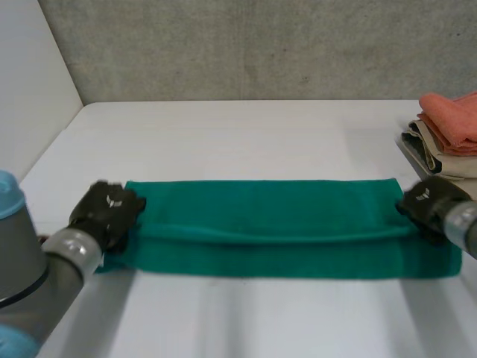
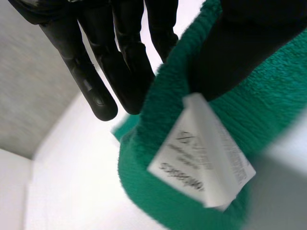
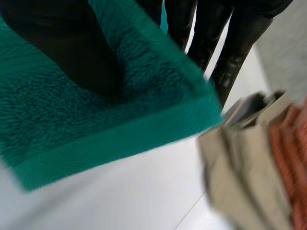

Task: Fold the laundry.

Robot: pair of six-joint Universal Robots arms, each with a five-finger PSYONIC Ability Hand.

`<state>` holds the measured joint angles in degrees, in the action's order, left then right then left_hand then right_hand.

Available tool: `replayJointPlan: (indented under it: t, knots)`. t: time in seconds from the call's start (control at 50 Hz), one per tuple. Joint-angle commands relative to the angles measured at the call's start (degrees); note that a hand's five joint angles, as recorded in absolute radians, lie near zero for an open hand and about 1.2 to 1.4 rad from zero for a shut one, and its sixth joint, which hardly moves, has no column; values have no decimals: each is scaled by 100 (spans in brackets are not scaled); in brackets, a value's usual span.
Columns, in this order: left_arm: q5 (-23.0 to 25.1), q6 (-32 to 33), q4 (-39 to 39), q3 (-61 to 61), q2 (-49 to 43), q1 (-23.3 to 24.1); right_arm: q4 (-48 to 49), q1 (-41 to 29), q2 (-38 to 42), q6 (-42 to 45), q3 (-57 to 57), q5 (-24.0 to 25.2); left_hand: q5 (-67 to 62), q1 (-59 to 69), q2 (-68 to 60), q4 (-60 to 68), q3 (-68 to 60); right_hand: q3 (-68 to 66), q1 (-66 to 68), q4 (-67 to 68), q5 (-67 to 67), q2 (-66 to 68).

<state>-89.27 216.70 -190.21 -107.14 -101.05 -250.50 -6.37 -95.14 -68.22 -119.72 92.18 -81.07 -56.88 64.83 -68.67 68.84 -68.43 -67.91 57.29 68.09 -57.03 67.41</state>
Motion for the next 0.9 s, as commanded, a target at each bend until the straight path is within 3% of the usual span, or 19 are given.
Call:
replayJointPlan:
  t: [0.02, 0.14, 0.28, 0.32, 0.34, 0.36, 0.52, 0.68, 0.9]
  knots:
    - [-134, 13, -1185, 685, -1161, 194, 1470, -435, 1020, -34, -683, -120, -1312, 1517, -1133, 1116, -1157, -1209, 2271, 1191, -1297, 1259]
    - [-731, 57, -1695, 1573, -2190, 300, 2156, -471, 1977, -17, -1544, -129, -1312, 1517, -1133, 1116, -1157, -1209, 2271, 1191, -1297, 1259]
    - [-969, 66, -1757, 2513, -3033, 327, 2219, -479, 2761, -52, -2345, -129, -1015, 1219, -835, 819, -859, -1209, 2271, 1191, -1297, 1259]
    - [-952, 83, -1722, 2637, -3148, 353, 2228, -497, 2867, -52, -2468, -181, 2149, -1944, 2328, -2345, 2304, 4121, -3059, -4138, 4033, -4071]
    - [-960, 92, -1713, 2663, -3192, 379, 2228, -497, 2893, -52, -2486, -199, 4182, -3978, 4362, -4378, 4338, 5791, -4729, -5809, 5703, -5741]
    - [-943, 127, -1739, 2690, -3236, 423, 2228, -497, 2911, -43, -2486, -216, 5688, -5483, 5867, -5884, 5843, 5791, -4729, -5809, 5703, -5741]
    - [-934, 127, -1766, 2725, -3158, 581, 2228, -523, 2526, -910, -2469, -559, 5688, -5483, 5867, -5884, 5843, 5791, -4729, -5809, 5703, -5741]
    - [-943, 109, -1731, 2436, -2499, 608, 2105, -435, 1472, -2274, -2100, -375, 5688, -5483, 5867, -5884, 5843, 5791, -4729, -5809, 5703, -5741]
    - [-759, -154, -1713, 925, -1181, 625, 761, -76, 574, -2548, -800, 3, 5688, -5483, 5867, -5884, 5843, 5791, -4729, -5809, 5703, -5741]
